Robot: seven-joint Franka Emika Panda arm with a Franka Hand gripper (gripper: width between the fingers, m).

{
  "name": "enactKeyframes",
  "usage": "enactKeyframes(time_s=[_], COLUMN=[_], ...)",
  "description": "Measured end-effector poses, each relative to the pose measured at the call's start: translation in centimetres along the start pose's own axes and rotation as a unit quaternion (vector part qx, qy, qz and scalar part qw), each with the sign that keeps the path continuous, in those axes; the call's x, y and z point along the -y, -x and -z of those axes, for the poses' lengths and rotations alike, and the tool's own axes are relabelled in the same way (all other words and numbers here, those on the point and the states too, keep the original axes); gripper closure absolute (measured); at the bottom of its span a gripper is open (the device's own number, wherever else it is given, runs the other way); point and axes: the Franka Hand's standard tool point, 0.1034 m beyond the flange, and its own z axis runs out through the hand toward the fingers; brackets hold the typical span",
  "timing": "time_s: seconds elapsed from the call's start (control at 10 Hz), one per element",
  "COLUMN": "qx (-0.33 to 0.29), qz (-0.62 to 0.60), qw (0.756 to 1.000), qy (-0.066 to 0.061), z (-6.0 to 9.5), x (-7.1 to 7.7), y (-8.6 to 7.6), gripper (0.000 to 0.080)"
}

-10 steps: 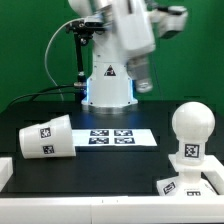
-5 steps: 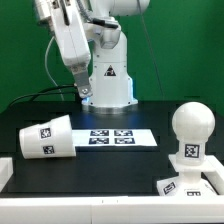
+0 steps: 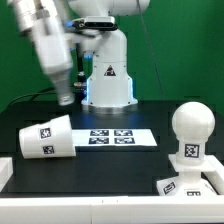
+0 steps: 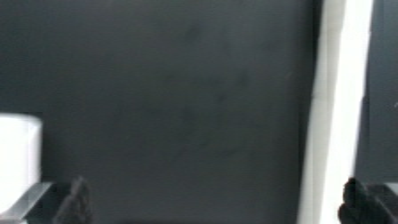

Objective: Assemble lamp

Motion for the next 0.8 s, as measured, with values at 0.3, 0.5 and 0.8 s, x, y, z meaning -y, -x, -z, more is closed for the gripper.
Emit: enactKeyframes(time_s=[0.3,0.5,0.8], qx=[-0.001,-0.001,0.042], qz=[-0.011,-0.011,-0.025], qw=[1.0,1.0,0.999], qy=[0.0,0.001,0.003], z=[0.4,0.3,0.0], x=[-0.3,-0.3,-2.0], y=[-0.9,-0.9,-1.5], gripper=[0.01,0.01,0.01])
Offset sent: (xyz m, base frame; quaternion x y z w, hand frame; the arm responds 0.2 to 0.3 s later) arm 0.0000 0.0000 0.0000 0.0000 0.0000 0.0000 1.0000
